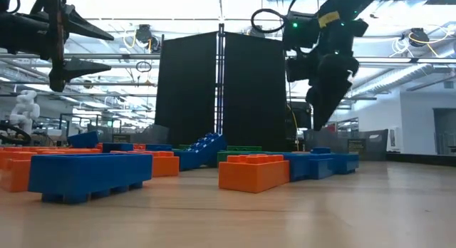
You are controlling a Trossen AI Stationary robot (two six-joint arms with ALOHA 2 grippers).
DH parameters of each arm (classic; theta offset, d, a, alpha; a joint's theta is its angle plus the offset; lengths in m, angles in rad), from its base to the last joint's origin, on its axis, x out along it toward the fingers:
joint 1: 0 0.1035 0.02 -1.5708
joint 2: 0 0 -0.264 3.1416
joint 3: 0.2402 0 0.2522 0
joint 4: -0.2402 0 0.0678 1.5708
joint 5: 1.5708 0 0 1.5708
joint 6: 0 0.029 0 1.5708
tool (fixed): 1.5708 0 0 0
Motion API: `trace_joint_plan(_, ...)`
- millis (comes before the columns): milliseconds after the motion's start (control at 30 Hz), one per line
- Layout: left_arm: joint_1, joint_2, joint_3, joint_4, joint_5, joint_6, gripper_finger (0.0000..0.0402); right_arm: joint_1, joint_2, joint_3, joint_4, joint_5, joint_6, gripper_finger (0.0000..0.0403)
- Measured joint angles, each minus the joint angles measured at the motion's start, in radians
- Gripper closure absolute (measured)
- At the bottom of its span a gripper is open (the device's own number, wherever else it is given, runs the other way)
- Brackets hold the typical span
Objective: Sort blocks
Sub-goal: Put the green game piece into the top right black bin
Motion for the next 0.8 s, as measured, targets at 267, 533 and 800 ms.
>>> trace_joint_plan(267, 0.0, 0.0, 0.0, -0.002, 0.0, 0.0, 0.0098, 0.015, 0.0, -0.077, 0.084, 0.027, 0.016, 0.0149)
trace_joint_plan(533, 0.0, 0.0, 0.0, -0.01, 0.0, 0.0, 0.0098, 0.015, 0.0, -0.128, 0.178, 0.026, 0.044, 0.0149)
trace_joint_plan(800, 0.0, 0.0, 0.0, -0.016, 0.0, -0.001, 0.0098, 0.015, 0.031, -0.133, 0.2, 0.026, 0.046, 0.0149)
